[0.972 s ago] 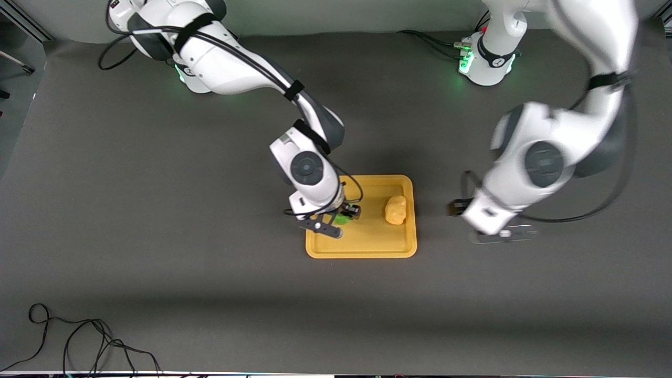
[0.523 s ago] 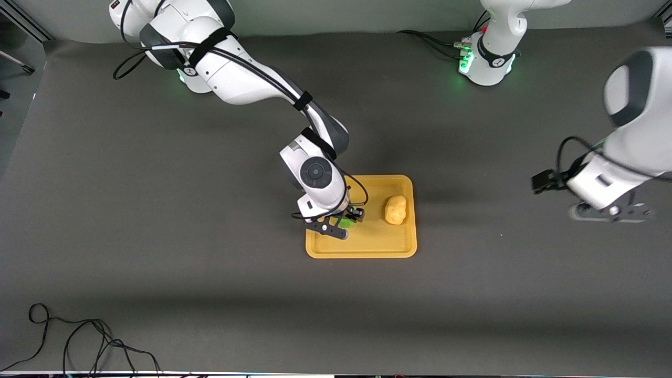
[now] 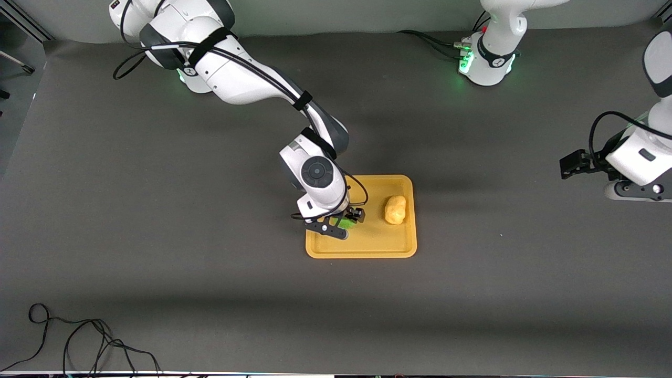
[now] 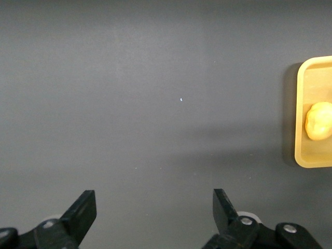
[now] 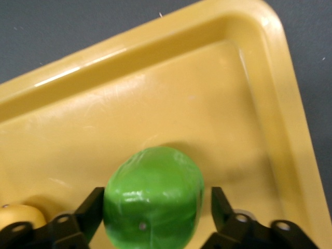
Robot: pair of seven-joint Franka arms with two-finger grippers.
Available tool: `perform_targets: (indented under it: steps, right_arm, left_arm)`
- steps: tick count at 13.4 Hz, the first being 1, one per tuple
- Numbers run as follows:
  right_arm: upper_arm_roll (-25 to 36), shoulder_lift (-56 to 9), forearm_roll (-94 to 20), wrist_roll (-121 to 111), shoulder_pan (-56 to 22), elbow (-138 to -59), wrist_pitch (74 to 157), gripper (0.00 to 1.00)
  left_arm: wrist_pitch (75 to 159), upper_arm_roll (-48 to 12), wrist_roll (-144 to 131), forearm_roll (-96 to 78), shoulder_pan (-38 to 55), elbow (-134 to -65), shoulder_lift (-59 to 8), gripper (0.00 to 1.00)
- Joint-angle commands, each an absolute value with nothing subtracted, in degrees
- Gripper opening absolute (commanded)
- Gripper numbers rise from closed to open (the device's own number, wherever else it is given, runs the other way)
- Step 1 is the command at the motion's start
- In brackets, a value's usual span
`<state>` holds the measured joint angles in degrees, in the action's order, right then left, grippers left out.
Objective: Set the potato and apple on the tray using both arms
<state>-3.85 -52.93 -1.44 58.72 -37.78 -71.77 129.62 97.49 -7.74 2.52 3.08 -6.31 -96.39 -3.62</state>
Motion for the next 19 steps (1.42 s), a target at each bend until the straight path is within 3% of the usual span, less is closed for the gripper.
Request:
perform_targets:
  steps: [1,7,11,15,19]
  right_arm:
    - [-3.6,-46.9,-0.6,59.3,-36.7,-71.4,122.9,1.0]
    - [-3.3,-31.1,-4.9,35.4,-22.4,-74.0,100.3,1.0]
    - [-4.0,-15.9,-3.8,30.2,-14.0,-87.6,102.8,1.0]
    - [-11.0,-9.8,1.1,30.1,-3.2,-90.1,102.7,1.0]
    - [-15.6,-0.5,1.1,20.0,4.6,-98.4,102.2,1.0]
  left_arm:
    - [96.9,-8.2,5.4,2.5,-8.3,-98.1,-0.6,1.0]
    - [96.2,-8.2,5.3,2.4,-8.3,-98.1,0.8,1.0]
    - [95.8,-8.3,5.1,2.3,-8.1,-98.1,1.0,1.0]
    - [95.6,-8.3,5.0,2.2,-8.1,-98.1,1.1,1.0]
    - [95.7,-8.3,5.0,2.2,-7.9,-98.1,1.0,1.0]
